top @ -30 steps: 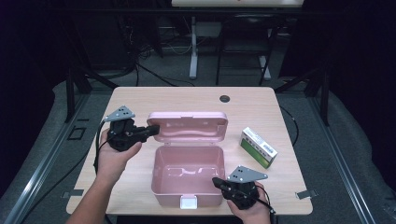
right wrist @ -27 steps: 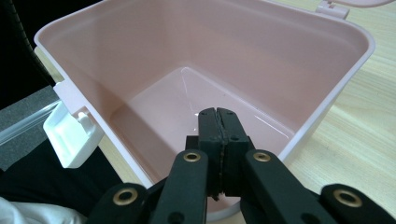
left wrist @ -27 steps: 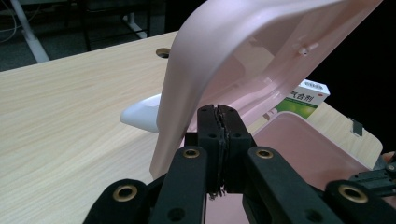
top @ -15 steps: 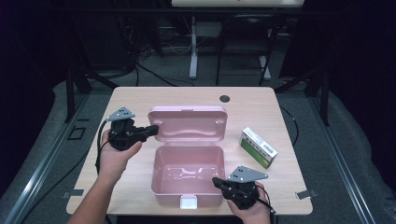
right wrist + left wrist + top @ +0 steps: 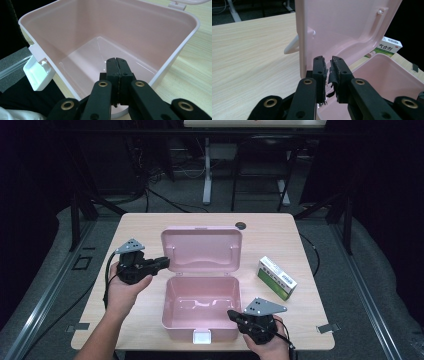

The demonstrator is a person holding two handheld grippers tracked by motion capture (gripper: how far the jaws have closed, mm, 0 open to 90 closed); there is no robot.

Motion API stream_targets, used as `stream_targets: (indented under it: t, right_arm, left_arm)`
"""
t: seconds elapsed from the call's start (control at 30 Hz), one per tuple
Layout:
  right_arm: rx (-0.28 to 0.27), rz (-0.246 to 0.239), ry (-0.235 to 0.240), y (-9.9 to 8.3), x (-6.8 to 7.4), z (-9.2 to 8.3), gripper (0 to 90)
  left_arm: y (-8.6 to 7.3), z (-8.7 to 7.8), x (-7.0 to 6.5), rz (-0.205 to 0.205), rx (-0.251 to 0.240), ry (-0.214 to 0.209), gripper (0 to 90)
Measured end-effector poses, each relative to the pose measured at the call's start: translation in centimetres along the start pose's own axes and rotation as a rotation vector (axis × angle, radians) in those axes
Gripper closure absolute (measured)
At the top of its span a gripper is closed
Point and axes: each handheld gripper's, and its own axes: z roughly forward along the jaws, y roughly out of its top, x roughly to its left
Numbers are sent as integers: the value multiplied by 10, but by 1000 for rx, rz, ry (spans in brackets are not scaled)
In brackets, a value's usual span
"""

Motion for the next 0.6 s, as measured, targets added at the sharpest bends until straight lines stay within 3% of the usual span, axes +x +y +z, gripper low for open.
stream_targets:
  t: [0.6]
  right_arm:
    - [-13, 12, -3, -1, -1, 0, 900]
  left_arm:
    - [-31, 5, 8, -21, 22, 8, 685]
